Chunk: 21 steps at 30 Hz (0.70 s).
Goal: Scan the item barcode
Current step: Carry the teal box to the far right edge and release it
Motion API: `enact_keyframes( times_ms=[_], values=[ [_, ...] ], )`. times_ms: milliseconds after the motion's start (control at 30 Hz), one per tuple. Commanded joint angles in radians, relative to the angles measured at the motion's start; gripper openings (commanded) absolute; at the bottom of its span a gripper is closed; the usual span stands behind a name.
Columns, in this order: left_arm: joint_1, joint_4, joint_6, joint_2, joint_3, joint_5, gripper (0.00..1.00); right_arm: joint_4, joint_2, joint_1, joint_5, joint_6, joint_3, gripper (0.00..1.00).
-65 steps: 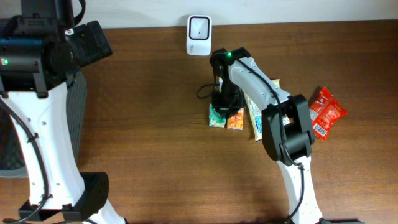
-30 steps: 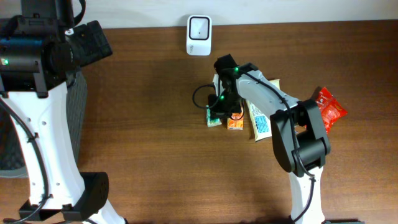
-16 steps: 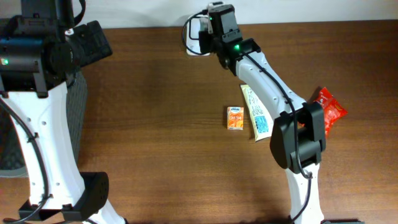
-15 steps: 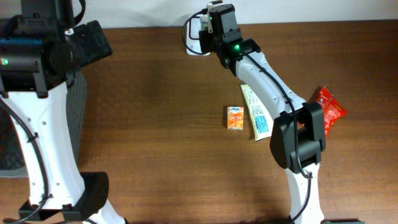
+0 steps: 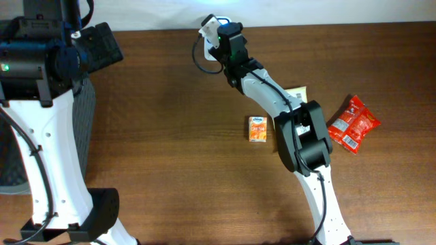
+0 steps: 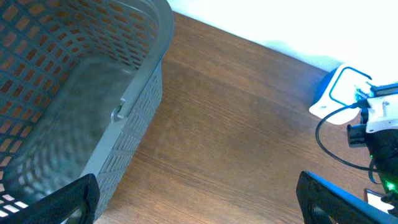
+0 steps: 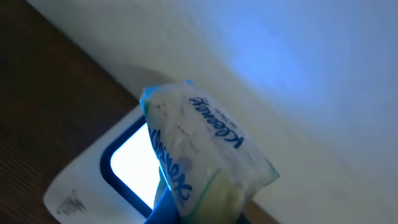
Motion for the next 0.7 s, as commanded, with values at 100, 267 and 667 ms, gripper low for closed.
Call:
enact_keyframes(
  times_ms=[100,267,667],
  values=[
    [0.0,0.0,0.012,0.0,-0.002,-0.007,0.99,0.01,-0.024,0.004,0.154,0.184,0.013,0.04],
    [0.0,0.0,0.012,0.0,-0.002,-0.007,0.99,-0.198,-0.22,-0.095,0.237,0.612,0.013,0.04],
    [0.0,0.0,0.012,0.0,-0.002,-0.007,0.99,-1.083,-0.364,-0.792,0.222,0.895,-0.01,0.04]
  ],
)
